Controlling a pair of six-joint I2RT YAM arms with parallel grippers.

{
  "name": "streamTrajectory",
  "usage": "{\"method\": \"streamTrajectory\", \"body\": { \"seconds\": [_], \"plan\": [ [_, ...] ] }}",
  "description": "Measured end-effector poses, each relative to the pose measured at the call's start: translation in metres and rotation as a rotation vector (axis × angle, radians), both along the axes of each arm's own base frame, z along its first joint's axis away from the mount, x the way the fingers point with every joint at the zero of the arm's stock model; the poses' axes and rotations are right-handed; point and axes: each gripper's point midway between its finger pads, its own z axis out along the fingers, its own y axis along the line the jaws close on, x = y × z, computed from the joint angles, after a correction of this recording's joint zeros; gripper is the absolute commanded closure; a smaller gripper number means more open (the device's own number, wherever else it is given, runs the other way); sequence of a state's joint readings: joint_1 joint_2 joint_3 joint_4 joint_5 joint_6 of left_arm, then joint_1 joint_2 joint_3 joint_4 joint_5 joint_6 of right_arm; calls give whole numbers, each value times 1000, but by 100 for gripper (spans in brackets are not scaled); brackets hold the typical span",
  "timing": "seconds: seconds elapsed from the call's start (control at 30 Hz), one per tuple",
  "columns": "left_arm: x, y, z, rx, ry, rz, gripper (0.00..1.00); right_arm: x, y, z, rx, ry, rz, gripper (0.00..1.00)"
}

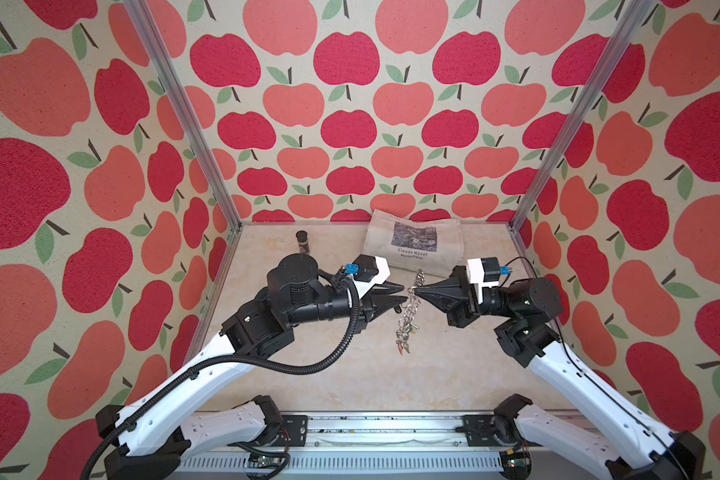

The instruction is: Put the keys on the keyring

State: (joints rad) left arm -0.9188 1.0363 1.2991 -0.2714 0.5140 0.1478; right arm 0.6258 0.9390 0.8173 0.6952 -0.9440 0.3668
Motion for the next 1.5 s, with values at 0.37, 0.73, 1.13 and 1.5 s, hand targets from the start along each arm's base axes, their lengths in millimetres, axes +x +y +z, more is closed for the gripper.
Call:
{"method": "streamTrajectory", "body": {
  "seconds": [0.37,0.73,1.13,1.5],
  "plan": [
    [3,-3,2,-25,-24,3,79,0,2,-1,-2,6,28,100],
    [8,-9,3,-37,-37,3,94,0,3,-3,-7,9,32,100],
    [-7,-23,-23,132,-215,8,100,2,-10,-15,-102,-44,-135,40],
    [3,-12,-38,318,-563,82,100,2,-28,-28,-268,-318,-304,44]
  ]
}}
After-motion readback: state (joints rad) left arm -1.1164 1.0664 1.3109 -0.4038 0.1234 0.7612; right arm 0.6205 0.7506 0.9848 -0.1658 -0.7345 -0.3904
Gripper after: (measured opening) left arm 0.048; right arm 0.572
